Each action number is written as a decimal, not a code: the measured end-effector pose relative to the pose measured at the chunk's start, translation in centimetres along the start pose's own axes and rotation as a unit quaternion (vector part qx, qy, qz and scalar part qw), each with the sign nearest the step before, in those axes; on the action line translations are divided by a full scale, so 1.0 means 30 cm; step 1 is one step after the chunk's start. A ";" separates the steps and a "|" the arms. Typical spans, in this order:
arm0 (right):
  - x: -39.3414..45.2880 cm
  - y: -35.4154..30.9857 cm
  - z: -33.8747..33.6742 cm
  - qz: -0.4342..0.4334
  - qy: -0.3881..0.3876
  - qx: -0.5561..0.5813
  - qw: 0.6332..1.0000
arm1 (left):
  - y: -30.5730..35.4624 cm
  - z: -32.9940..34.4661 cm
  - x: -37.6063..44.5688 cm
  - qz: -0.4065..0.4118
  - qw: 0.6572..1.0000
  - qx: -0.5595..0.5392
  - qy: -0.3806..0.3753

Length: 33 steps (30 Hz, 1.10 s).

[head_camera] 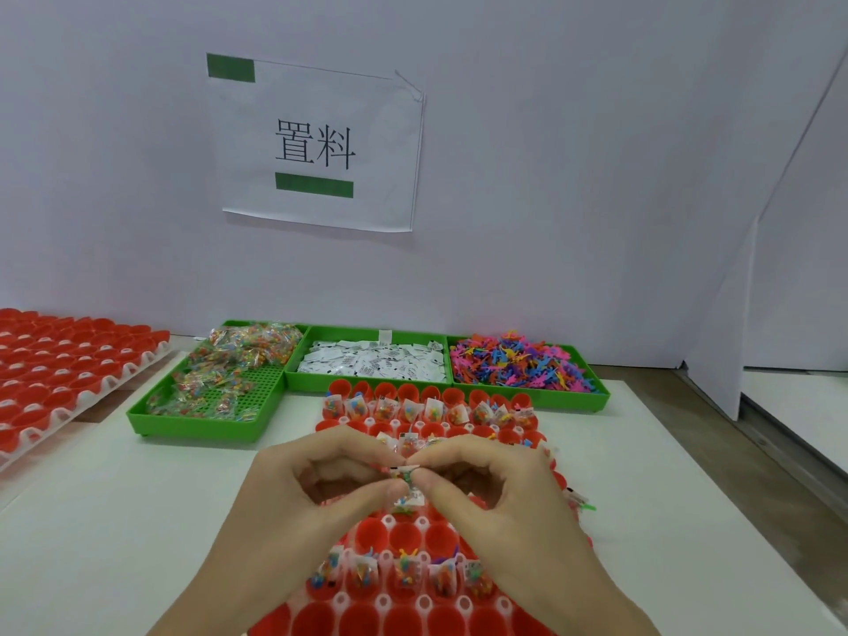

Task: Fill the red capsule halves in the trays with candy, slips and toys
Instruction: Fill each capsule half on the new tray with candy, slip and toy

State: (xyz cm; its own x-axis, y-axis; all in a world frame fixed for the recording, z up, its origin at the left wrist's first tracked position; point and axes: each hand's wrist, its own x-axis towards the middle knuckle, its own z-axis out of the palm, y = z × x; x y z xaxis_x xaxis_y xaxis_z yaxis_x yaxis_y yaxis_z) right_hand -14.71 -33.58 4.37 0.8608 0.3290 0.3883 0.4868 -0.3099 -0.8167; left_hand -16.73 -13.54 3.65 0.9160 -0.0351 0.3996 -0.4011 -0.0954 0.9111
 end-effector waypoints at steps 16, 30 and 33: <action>0.566 0.398 -0.273 0.136 -0.032 -0.373 0.917 | -0.039 -0.030 0.009 0.194 0.928 0.317 0.036; 0.628 0.480 -0.215 0.071 -0.042 -0.496 0.864 | -0.058 -0.037 0.014 0.195 0.926 0.321 0.045; 0.611 0.489 -0.225 0.079 0.017 -0.424 0.902 | -0.063 -0.043 0.014 0.198 0.923 0.326 0.045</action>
State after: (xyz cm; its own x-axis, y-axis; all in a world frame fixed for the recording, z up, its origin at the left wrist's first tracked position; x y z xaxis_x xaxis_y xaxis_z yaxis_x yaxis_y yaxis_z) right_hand 9.22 -38.11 2.38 0.9268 0.1972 0.3198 0.2828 -0.9265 -0.2484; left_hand -15.59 -12.09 2.22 0.6823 -0.1166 0.7217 -0.5888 -0.6728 0.4480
